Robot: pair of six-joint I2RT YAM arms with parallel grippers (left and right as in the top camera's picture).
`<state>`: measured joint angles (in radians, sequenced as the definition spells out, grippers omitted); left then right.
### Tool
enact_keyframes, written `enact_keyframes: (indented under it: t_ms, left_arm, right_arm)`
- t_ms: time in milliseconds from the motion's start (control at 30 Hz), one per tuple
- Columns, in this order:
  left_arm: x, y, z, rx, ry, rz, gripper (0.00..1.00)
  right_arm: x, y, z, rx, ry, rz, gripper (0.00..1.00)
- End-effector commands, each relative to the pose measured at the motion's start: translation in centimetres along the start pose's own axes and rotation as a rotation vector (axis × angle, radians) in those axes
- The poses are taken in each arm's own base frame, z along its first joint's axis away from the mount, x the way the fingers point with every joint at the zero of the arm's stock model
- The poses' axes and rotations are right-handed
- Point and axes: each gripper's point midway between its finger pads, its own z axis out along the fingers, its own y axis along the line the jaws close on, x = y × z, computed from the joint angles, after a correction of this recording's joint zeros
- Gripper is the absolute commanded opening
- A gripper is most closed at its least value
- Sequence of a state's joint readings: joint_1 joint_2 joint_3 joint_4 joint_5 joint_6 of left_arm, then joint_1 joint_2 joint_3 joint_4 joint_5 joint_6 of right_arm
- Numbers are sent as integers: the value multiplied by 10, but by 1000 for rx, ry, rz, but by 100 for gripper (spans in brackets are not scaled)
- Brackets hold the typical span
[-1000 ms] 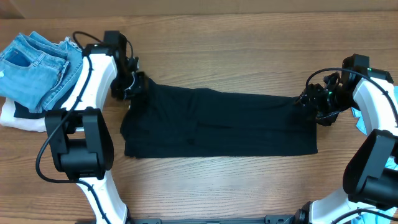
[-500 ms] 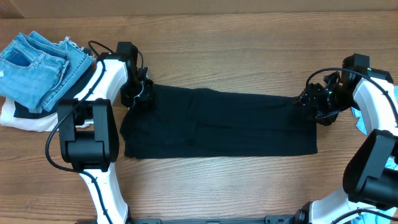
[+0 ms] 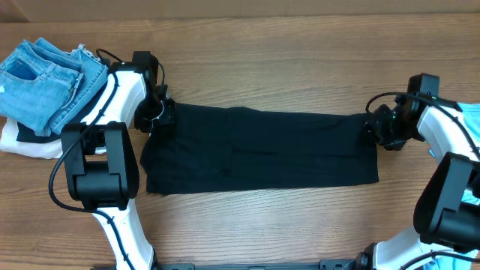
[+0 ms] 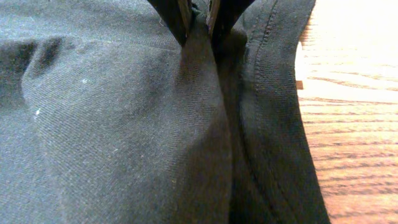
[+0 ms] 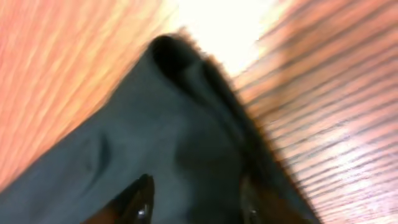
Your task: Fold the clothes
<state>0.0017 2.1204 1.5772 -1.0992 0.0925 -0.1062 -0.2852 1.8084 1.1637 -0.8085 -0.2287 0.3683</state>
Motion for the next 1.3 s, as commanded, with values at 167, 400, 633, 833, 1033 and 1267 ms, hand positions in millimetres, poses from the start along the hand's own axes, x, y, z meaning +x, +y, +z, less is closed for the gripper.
enact_keyframes:
  t_ms: [167,400,633,833,1033,1267]
  left_arm:
    - [-5,2,-14,-10,-42,-8,10]
    - [4,38,-17,-99,-7,-60,4]
    - [-1,31,-23,-43,-24,-67,64]
    - [-20,14,-114,17,-125,-23,58]
    - [5,-1,-274,71,-504,18,65]
    - [105,5,-384,73,-845,-8,66]
  right_arm:
    - [1,-28,28,109,-20,76,6]
    - [-45,-56,16,88,-167,177,4]
    - [-39,-43,12,-35,-97,91,83]
    - [3,-63,4,-95,100,48,77]
    - [20,-43,2,-217,158,-105,68]
    - [32,-35,14,-308,207,-186,59]
